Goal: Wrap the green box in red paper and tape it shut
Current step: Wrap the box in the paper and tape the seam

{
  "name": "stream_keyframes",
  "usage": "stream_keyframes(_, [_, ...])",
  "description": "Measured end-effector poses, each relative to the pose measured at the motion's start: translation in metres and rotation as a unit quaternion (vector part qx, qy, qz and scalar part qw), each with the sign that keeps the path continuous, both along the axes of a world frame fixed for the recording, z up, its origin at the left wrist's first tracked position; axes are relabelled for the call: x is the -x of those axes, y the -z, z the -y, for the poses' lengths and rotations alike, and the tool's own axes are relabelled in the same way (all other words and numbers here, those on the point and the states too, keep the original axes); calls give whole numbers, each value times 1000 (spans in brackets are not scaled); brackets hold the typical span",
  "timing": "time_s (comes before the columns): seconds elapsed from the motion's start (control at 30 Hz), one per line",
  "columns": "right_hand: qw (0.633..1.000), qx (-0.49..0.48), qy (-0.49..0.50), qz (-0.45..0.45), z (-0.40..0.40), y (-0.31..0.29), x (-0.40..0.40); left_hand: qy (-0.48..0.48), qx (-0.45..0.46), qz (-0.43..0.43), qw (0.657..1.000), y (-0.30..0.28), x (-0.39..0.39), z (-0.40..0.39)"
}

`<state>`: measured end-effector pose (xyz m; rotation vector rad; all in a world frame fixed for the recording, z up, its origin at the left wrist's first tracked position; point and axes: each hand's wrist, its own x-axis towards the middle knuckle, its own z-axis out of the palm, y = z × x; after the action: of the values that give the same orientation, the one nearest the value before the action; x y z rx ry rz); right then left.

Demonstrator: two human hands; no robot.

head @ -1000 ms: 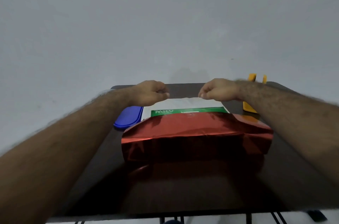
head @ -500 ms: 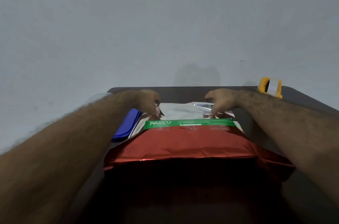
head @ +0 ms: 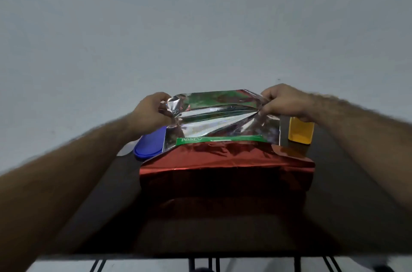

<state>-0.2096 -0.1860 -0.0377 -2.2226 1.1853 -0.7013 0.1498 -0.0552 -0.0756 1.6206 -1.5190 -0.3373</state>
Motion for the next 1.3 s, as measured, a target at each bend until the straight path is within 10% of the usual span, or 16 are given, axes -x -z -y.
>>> stream_keyframes(0.43, [992,123,-21,23,-95,2,58,36,166,133,976,21,9,-108])
stream_keyframes(1.3, [976,215,-13,-42,-136,7,80,146,70,190,968,11,14,-123])
